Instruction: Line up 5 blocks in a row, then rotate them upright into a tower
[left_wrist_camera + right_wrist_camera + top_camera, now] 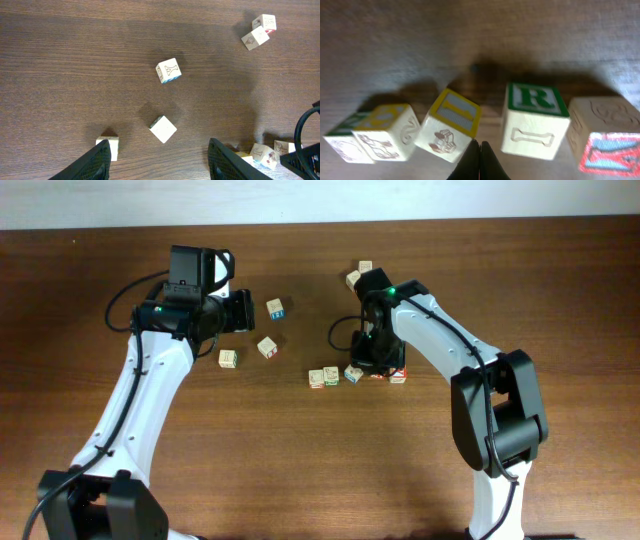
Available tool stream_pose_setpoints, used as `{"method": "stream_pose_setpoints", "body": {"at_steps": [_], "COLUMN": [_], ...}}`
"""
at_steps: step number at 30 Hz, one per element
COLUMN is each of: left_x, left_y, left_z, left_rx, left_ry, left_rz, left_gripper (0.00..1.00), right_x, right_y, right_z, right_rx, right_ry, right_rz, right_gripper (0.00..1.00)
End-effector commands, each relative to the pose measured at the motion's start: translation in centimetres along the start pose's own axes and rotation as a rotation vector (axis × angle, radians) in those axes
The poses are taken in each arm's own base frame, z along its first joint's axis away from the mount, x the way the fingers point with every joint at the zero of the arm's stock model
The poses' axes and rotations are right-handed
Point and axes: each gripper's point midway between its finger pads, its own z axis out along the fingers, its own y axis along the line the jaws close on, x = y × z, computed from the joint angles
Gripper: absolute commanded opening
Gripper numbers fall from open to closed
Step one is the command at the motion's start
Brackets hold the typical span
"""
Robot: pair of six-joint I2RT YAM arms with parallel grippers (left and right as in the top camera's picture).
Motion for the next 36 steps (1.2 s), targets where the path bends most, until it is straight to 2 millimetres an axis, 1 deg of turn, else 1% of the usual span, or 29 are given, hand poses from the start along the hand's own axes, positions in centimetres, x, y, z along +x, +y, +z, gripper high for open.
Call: {"method": "stream_pose_setpoints", "body": {"at_steps": [1,7,11,16,24,30,36], "left_x": [-0.3,-0.4,-0.4,-0.4,-0.4,-0.4,-0.4], "left_y": [0.0,0.5,0.5,0.4,0.4,0.5,0.4], "left_z": [0.2,0.1,0.1,0.1,0.1,0.1,0.1], "left_rx": [-0.009,-0.035,-0.034,-0.034,-0.034,-0.034,-0.034], "left_ry": [-0.003,-0.008,-0.008,-0.009,-0.009,-0.008,-0.009], "left_rz": [0.002,0.005,0.004,0.005,0.005,0.004,0.005], "left_gripper": [0.6,0.61,0.61,0.61,0.61,0.61,0.61], "right_x": [0.1,-0.4,-0.7,-0.6,0.2,-0.2,-1.0], "right_y": [0.2,0.4,1.0,1.2,2.2,1.7,0.5], "right_z": [0.5,0.5,0.5,0.5,0.7,0.6,0.2], "right_rx": [-0.002,-0.012,-0.036,-0.046,-0.04,-0.037,-0.058], "right_ry": [0.002,-0.015,-0.028,-0.024,-0.019,-0.023,-0.018], "right_rz": [-0.001,-0.006,-0.064,-0.088,-0.119,-0.107,-0.066], "right_gripper": [0.04,0.04,0.04,0.04,0.04,0.04,0.04]}}
